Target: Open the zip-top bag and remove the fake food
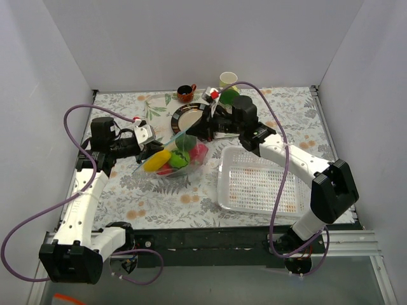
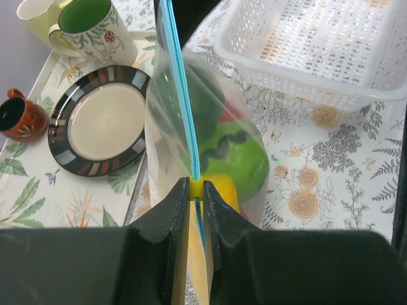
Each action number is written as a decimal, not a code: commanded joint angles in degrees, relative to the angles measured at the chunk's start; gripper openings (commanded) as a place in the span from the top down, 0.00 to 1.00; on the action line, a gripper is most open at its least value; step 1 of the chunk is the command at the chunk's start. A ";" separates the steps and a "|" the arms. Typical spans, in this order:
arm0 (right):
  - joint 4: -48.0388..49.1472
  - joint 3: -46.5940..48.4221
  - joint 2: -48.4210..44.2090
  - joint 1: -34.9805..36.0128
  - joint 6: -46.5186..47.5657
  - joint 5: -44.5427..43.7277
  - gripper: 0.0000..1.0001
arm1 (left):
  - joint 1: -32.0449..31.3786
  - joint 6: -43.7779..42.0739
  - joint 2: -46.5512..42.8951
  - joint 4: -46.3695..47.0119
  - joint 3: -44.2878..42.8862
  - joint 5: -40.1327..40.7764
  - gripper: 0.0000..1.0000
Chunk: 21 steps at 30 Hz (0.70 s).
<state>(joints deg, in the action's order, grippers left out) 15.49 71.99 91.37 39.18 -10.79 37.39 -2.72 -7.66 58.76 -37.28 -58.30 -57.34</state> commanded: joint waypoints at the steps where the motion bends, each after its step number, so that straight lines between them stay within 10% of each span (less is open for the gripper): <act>1: 10.79 -1.05 -5.33 -4.19 -2.83 -7.32 0.99 | 1.23 -1.83 -1.19 -4.12 1.26 4.43 1.00; 21: 12.11 -9.58 -6.56 -10.00 -7.05 -20.00 0.99 | 16.96 -16.16 3.38 -15.63 -2.69 4.08 1.00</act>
<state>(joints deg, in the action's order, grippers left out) 20.40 61.98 87.99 32.14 -17.72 23.16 12.01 -20.03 63.40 -47.77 -59.16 -56.75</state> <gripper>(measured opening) 0.023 0.101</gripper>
